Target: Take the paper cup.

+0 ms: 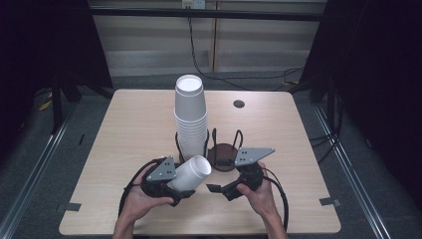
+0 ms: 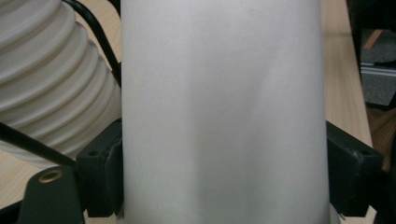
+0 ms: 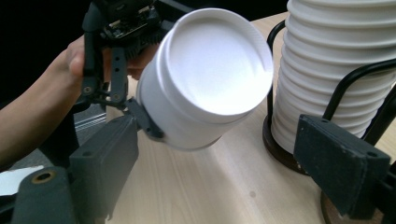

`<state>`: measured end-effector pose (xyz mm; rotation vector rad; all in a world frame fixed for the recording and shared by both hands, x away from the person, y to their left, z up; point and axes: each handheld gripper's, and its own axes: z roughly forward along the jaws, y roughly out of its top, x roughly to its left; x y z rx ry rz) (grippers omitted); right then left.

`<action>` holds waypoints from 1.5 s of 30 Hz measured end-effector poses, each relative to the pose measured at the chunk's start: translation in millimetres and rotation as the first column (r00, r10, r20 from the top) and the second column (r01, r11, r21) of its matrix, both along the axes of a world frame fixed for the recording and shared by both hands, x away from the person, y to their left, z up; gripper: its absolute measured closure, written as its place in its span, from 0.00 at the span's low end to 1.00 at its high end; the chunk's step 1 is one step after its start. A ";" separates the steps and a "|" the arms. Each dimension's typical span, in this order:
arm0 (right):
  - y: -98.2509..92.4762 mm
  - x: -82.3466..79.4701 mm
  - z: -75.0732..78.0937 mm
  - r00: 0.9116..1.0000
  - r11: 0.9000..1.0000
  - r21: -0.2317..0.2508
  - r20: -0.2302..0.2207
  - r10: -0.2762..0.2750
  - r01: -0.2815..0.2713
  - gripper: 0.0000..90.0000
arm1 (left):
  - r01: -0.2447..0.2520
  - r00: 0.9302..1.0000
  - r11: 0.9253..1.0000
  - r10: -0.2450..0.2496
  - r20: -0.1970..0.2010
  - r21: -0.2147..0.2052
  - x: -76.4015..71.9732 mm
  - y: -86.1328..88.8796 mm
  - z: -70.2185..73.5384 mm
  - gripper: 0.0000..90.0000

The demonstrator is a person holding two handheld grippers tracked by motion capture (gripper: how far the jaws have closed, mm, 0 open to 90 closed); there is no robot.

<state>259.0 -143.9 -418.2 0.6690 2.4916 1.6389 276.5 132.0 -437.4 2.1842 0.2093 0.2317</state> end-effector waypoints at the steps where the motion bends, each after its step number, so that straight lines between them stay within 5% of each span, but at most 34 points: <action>1: -0.4 0.9 0.3 1.000 1.000 -0.001 -0.005 0.002 -0.002 0.15 | 0.007 1.000 1.000 -0.007 0.003 0.008 0.1 -1.3 1.4 0.19; 9: -1.2 7.0 5.3 0.998 0.995 -0.082 -0.034 0.051 -0.054 0.17 | 0.022 1.000 0.997 -0.023 0.011 0.071 2.6 -3.9 9.2 0.19; 16: 3.0 8.1 4.2 0.998 0.984 -0.167 -0.034 0.053 -0.058 0.17 | 0.039 0.999 0.987 -0.043 0.028 0.154 1.6 -9.4 12.2 0.19; 24: 6.2 11.0 3.4 0.995 0.971 -0.222 -0.069 0.069 -0.083 0.18 | 0.040 0.999 0.979 -0.047 0.028 0.200 3.1 -12.3 12.3 0.19; 34: 8.1 14.8 -1.5 0.990 0.963 -0.247 -0.114 0.086 -0.112 0.17 | 0.078 0.996 0.955 -0.088 0.023 0.285 0.4 -21.7 7.9 0.19; 43: 13.3 19.1 -7.9 0.977 0.932 -0.319 -0.174 0.119 -0.171 0.17 | 0.093 0.994 0.943 -0.104 0.019 0.320 -1.9 -29.5 3.2 0.19; 45: 15.0 19.9 -8.7 0.969 0.925 -0.325 -0.206 0.135 -0.198 0.18 | 0.100 0.994 0.942 -0.111 0.016 0.321 -2.6 -30.4 2.7 0.19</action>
